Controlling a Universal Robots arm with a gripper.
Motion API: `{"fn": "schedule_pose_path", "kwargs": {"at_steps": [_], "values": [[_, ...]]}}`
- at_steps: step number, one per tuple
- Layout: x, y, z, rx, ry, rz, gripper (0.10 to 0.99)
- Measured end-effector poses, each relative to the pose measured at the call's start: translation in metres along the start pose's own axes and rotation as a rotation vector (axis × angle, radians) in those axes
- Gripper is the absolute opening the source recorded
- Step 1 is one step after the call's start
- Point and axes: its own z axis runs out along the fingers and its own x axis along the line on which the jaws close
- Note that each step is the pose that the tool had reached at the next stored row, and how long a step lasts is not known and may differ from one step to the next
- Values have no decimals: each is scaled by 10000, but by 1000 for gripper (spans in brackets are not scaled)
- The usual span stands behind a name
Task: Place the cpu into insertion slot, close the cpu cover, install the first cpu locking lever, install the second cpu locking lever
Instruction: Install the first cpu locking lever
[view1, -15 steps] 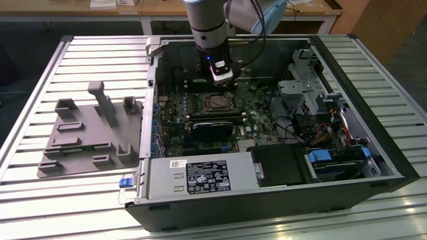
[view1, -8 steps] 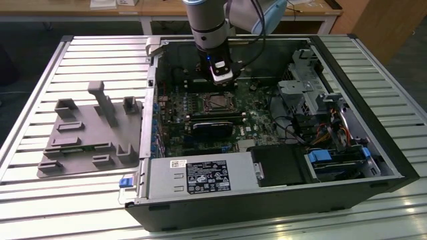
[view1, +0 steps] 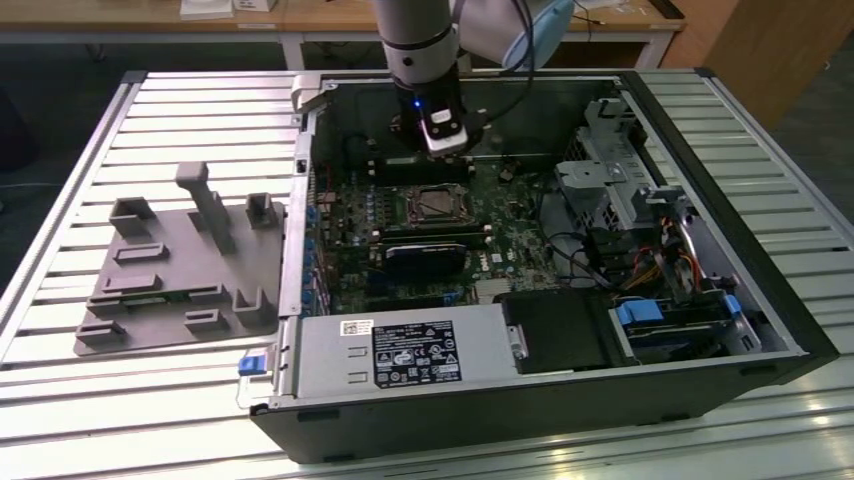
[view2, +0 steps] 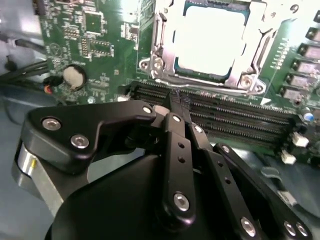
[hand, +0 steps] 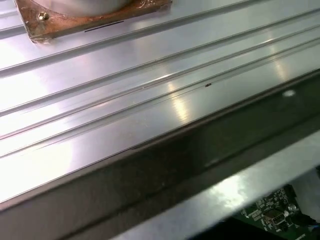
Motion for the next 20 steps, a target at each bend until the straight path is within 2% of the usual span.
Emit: {"fn": "schedule_pose_path", "kwargs": {"at_steps": [3, 8, 10, 12, 16, 17, 20], "values": [[-10, 9, -55, 1, 1, -1, 106], [-11, 8, -56, 0, 0, 0, 106], [-11, 8, -55, 11, 24, 0, 106], [-13, 5, -53, 59, 114, 7, 106], [-30, -25, -51, 262, 435, 24, 106], [-36, -37, -51, 298, 470, 25, 106], [-55, -81, -54, 389, 467, 12, 106]]}}
